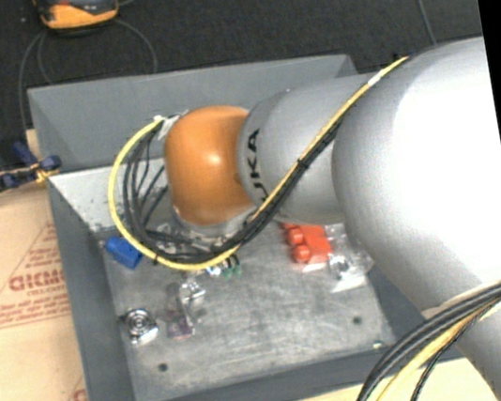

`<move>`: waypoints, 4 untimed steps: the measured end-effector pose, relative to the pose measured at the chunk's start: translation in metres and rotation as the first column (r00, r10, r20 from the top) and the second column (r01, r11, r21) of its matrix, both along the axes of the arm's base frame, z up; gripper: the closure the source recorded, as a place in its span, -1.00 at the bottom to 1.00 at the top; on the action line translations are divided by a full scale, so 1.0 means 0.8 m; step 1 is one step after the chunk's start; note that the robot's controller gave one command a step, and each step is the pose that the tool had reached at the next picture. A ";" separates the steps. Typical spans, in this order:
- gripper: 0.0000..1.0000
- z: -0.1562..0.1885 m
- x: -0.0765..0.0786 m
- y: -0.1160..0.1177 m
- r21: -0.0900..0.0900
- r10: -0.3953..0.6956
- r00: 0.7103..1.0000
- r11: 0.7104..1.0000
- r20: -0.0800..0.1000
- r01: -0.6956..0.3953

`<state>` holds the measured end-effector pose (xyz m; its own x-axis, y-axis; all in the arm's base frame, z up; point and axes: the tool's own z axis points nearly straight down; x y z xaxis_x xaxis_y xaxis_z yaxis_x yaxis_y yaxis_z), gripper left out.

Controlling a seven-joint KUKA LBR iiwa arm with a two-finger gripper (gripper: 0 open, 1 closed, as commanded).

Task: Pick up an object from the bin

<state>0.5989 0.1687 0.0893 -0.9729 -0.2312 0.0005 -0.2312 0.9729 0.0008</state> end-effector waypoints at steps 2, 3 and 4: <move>1.00 -0.017 -0.017 0.041 0.001 0.087 0.996 0.996 0.018 -0.087; 1.00 0.128 0.002 0.023 -0.001 0.090 0.996 0.996 0.014 -0.090; 1.00 0.430 0.003 0.043 0.000 0.125 0.992 0.992 0.016 -0.125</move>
Offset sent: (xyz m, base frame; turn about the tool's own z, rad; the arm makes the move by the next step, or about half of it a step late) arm -0.0193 0.0334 -0.0193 -0.0919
